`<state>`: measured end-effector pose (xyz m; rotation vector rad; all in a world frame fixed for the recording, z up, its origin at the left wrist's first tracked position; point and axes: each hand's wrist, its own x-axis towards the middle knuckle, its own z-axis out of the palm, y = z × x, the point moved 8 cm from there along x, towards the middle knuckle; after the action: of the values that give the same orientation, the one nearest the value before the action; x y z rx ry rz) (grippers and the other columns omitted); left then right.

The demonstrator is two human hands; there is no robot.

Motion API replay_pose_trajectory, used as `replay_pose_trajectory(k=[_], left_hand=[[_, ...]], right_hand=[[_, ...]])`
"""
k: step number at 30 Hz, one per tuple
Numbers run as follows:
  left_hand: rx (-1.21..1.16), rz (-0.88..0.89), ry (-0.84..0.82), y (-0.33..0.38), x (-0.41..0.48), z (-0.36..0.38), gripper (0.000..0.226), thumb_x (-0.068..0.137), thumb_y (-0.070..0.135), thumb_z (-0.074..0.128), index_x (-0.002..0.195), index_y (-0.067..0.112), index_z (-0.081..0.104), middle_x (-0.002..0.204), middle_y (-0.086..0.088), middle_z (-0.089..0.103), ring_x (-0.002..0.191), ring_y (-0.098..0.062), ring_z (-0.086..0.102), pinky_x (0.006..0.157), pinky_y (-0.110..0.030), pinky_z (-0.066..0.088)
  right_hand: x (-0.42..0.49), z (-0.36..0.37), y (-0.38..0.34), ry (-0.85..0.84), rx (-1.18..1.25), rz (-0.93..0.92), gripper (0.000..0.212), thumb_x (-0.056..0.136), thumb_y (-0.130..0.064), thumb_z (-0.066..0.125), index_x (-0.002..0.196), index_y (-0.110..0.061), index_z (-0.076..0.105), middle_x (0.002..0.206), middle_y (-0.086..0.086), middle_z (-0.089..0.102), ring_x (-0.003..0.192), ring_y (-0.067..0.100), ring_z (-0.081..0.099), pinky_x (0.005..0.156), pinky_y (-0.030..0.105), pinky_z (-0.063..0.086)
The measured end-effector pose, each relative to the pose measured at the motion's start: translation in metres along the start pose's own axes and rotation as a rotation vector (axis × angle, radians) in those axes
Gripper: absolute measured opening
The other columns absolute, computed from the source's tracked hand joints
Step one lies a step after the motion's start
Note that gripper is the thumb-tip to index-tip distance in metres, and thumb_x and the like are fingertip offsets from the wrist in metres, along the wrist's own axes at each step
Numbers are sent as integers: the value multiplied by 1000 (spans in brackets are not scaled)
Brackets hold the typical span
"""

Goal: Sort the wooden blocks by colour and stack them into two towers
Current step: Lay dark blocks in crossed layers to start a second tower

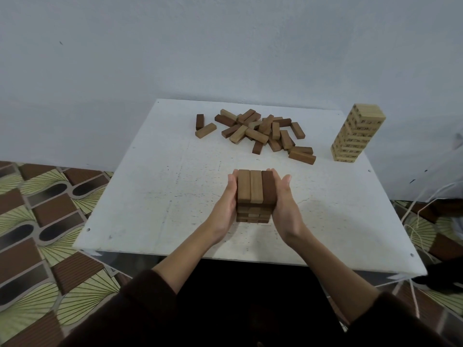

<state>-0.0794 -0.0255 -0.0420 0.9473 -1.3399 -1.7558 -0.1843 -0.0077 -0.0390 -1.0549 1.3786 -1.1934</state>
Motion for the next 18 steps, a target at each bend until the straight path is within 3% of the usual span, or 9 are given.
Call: replay_pose_trajectory(k=[2, 4, 5, 7, 9, 11, 15, 18], left_hand=[[24, -21, 12, -6, 1, -6, 79, 89, 68, 15, 151, 21, 20, 155, 1, 29, 142, -10, 27, 118, -35, 24], [69, -71, 53, -11, 2, -15, 84, 85, 74, 16, 153, 25, 11, 160, 6, 13, 146, -11, 13, 121, -40, 12], [99, -77, 82, -11, 4, -22, 82, 85, 72, 15, 153, 26, 10, 160, 8, 10, 146, -11, 9, 121, -40, 9], [169, -62, 127, -2, 10, -35, 75, 87, 63, 15, 152, 25, 16, 157, 11, 16, 144, -8, 14, 120, -37, 11], [271, -1, 180, 16, 25, -50, 46, 98, 48, 25, 137, 27, 39, 135, 13, 38, 125, -2, 35, 109, -27, 28], [441, 63, 253, 32, 48, -63, 27, 102, 32, 36, 126, 24, 48, 123, 10, 41, 112, 0, 39, 96, -21, 32], [806, 145, 294, 41, 101, -77, 34, 98, 22, 48, 130, 10, 49, 136, -5, 44, 125, -16, 41, 99, -23, 32], [931, 199, 236, 43, 133, -76, 33, 95, 16, 53, 126, 6, 50, 132, -11, 46, 124, -24, 40, 97, -25, 32]], right_hand=[[2, -2, 1, -22, -6, -24, 69, 92, -59, 6, 139, -22, 40, 137, -4, 51, 127, 5, 46, 105, 22, 36], [7, -8, 4, -11, 3, 29, 77, 88, -65, 9, 149, -21, 23, 155, -5, 26, 143, 11, 22, 116, 30, 15], [13, -15, 4, 8, -9, 42, 74, 90, -62, 11, 150, -20, 21, 156, -6, 22, 144, 11, 17, 116, 30, 12], [31, -33, -2, 62, -119, 36, 54, 101, -46, 22, 144, -16, 35, 151, -3, 33, 140, 13, 27, 113, 30, 20], [61, -52, -13, 127, -268, 21, 36, 102, -30, 36, 130, -12, 50, 137, 2, 49, 129, 19, 43, 109, 34, 33], [92, -60, -22, 127, -410, 13, 33, 99, -23, 43, 128, -12, 53, 129, 2, 54, 121, 19, 50, 106, 38, 40], [138, -50, -37, 52, -713, -119, 33, 95, -7, 47, 126, -10, 57, 124, 2, 56, 115, 15, 51, 93, 21, 37], [161, -35, -40, -20, -910, -243, 41, 88, 4, 48, 126, -10, 57, 132, 8, 50, 125, 22, 42, 100, 20, 26]])
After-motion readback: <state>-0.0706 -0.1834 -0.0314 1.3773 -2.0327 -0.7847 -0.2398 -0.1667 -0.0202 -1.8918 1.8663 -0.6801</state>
